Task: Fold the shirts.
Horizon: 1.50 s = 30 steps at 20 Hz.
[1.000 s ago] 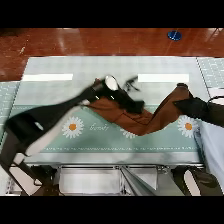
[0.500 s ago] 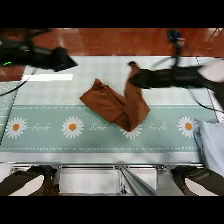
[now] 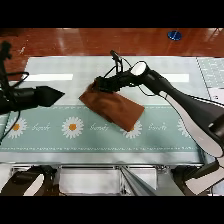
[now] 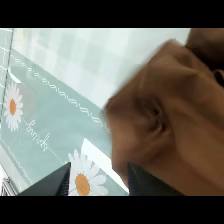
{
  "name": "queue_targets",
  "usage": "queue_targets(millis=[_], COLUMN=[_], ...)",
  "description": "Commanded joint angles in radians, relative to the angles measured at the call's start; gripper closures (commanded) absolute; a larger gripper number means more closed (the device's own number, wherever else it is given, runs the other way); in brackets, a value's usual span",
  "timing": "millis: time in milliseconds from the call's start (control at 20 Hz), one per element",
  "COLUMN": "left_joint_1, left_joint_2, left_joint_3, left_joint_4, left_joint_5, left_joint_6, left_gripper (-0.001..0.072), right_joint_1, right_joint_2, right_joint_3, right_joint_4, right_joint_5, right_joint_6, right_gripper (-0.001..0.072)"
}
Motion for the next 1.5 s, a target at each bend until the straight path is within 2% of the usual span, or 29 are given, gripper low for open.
queue_targets(millis=[0, 100, 150, 250, 300, 400, 500, 600, 650, 700, 800, 1000, 1250, 1300, 1400, 1450], left_joint_1=[0.002, 0.004, 0.003, 0.003, 0.003, -0.001, -0.016, -0.032, -0.037, -0.038, -0.038, -0.038, -0.038, -0.038, -0.038, -0.038], left_joint_2=[-0.043, -0.087, -0.101, -0.112, -0.112, -0.112, -0.113, -0.114, -0.118, -0.124, -0.14, -0.174, -0.222, -0.227, -0.229, -0.229], left_joint_3=[-0.059, -0.059, -0.059, -0.059, -0.059, -0.059, -0.059, -0.06, -0.06, -0.061, -0.062, -0.063, -0.063, -0.063, -0.063, -0.063], left_joint_4=[0.001, 0.001, 0.001, 0.001, 0.001, 0.001, 0.001, 0.002, 0.002, 0.001, 0.002, 0.002, 0.001, 0.001, 0.001, 0.001], left_joint_5=[0.033, 0.039, 0.037, 0.038, 0.038, 0.038, 0.038, 0.039, 0.039, 0.039, 0.039, 0.039, 0.038, 0.038, 0.039, 0.039], left_joint_6=[0.002, 0.002, 0.002, 0.002, 0.002, 0.001, 0.001, 0.002, 0.001, 0.001, 0.001, 0.001, 0.0, 0.0, 0.001, 0.001], left_gripper=[0.0689, 0.0689, 0.0689, 0.0689, 0.0689, 0.0689, 0.0689, 0.0689, 0.0689, 0.0689, 0.0689, 0.0689, 0.0689, 0.0689, 0.0689, 0.0689], right_joint_1=[-0.062, -0.183, -0.245, -0.367, -0.42, -0.529, -0.618, -0.628, -0.61, -0.579, -0.512, -0.395, -0.29, -0.277, -0.255, -0.246], right_joint_2=[0.012, 0.115, 0.181, 0.345, 0.431, 0.624, 0.814, 0.955, 0.984, 0.98, 0.912, 0.693, 0.44, 0.404, 0.345, 0.321], right_joint_3=[0.027, 0.026, 0.026, 0.012, -0.028, -0.217, -0.528, -0.861, -0.991, -1.094, -1.175, -1.144, -0.982, -0.943, -0.852, -0.795], right_joint_4=[0.008, -0.06, -0.145, -0.416, -0.539, -0.679, -0.677, -0.579, -0.454, -0.307, -0.13, 0.108, 0.154, 0.164, 0.202, 0.211], right_joint_5=[0.127, 0.328, 0.417, 0.564, 0.58, 0.5, 0.285, 0.025, -0.074, -0.144, -0.183, -0.18, -0.156, -0.137, -0.099, -0.078], right_joint_6=[-0.004, -0.003, 0.0, 0.034, 0.045, 0.102, 0.212, 0.349, 0.352, 0.309, 0.19, -0.013, -0.089, -0.111, -0.162, -0.168], right_gripper=[0.0298, 0.0299, 0.0299, 0.0299, 0.0299, 0.0299, 0.0299, 0.0301, 0.0305, 0.0305, 0.0305, 0.0305, 0.0306, 0.0322, 0.0449, 0.0454])
